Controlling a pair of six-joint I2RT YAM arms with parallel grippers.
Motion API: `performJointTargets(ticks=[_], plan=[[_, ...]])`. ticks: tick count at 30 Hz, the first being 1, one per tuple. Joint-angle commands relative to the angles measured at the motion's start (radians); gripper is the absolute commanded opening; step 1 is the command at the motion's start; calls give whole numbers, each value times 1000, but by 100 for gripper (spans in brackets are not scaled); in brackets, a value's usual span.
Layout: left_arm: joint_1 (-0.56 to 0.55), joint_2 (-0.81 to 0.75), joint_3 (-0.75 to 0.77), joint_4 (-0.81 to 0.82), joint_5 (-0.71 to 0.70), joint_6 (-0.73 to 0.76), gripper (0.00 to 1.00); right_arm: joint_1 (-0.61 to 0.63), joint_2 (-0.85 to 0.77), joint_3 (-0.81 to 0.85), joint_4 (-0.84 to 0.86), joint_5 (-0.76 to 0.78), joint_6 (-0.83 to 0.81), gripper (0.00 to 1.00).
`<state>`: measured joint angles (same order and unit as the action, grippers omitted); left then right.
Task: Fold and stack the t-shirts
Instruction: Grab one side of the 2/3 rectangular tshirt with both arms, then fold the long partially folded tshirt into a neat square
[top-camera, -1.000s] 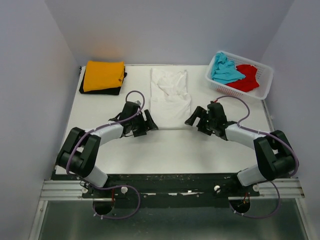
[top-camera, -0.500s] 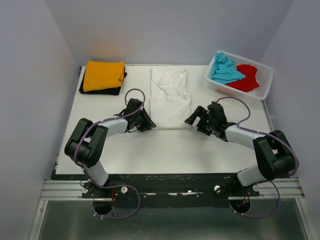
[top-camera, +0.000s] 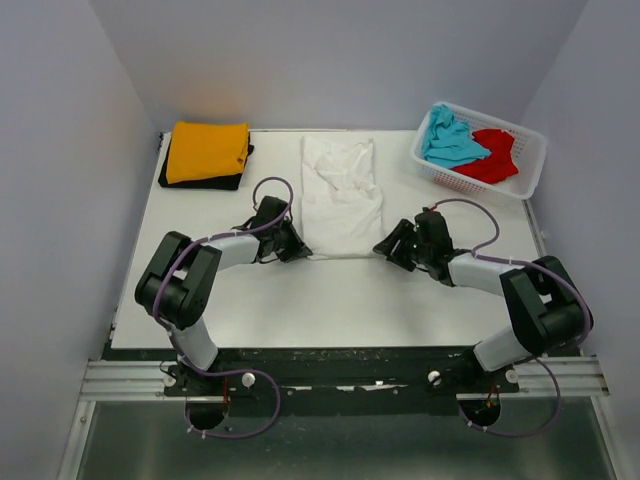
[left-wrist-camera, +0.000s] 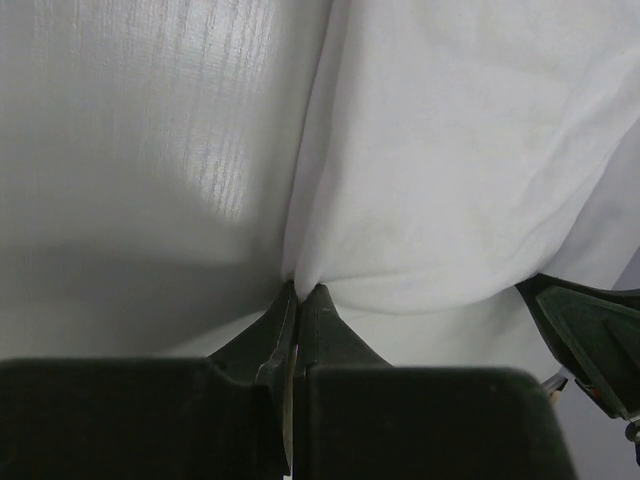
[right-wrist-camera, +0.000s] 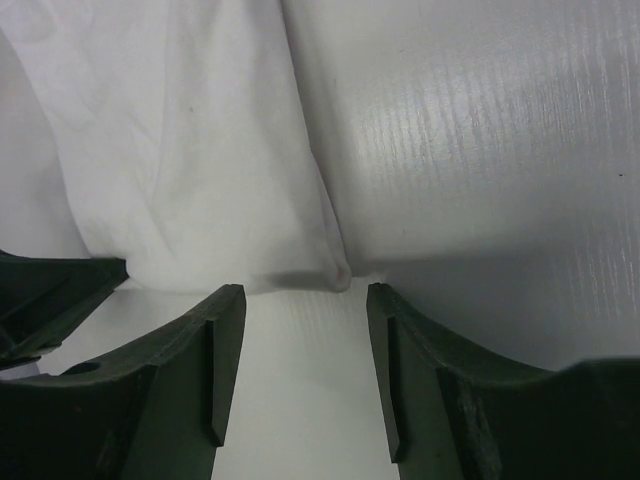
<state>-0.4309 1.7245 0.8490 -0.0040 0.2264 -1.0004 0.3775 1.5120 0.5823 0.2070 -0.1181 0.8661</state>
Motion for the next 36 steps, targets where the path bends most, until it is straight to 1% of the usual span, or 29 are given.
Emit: performJointTargets(ticks=[1, 3, 4, 5, 6, 7, 8, 10, 12, 16, 18, 21, 24, 26, 29, 31, 34, 36], plan=[[-15, 29, -28, -47, -25, 11, 0, -3, 72, -16, -13, -8, -3, 56], [-18, 30, -27, -47, -27, 13, 0, -4, 107, -14, 9, -2, 0, 51], [-20, 30, -27, -47, -28, 14, 0, -3, 121, -13, 16, -2, 1, 45], [-23, 29, -28, -47, -27, 17, 0, -3, 133, -11, 14, -9, 6, 36], [-24, 26, -27, -52, -27, 21, 0, -3, 135, -12, 16, -29, 4, 22], [-26, 21, -28, -58, -28, 27, 0, -2, 129, -17, 19, -45, -1, 14], [-29, 12, -33, -66, -35, 31, 0, -2, 110, -29, 16, -57, -2, 8], [-40, -19, -50, -77, -49, 35, 0, -3, 60, -53, -11, -64, -9, 6], [-65, -58, -81, -75, -69, 32, 0, -3, -10, -73, -76, -71, -30, 6], [-160, -124, -150, -102, -101, 12, 0, -2, -136, -144, -187, -137, -56, 5], [-210, -158, -210, -102, -114, -40, 0, -2, -208, -192, -269, -162, -59, 5], [-307, -234, -312, -119, -180, -131, 0, 1, -344, -261, -395, -190, -64, 5], [-417, -319, -373, -206, -252, -199, 0, 13, -488, -330, -501, -266, -63, 4], [-500, -368, -398, -251, -272, -248, 0, 20, -581, -355, -602, -289, -66, 4], [-633, -439, -443, -261, -290, -354, 0, 22, -721, -374, -761, -306, -60, 4], [-709, -484, -447, -290, -305, -397, 0, 22, -817, -369, -845, -334, -50, 4], [-749, -565, -420, -344, -349, -386, 0, 23, -922, -330, -914, -344, -61, 5], [-751, -621, -398, -325, -368, -333, 0, 22, -921, -291, -913, -336, -109, 5]])
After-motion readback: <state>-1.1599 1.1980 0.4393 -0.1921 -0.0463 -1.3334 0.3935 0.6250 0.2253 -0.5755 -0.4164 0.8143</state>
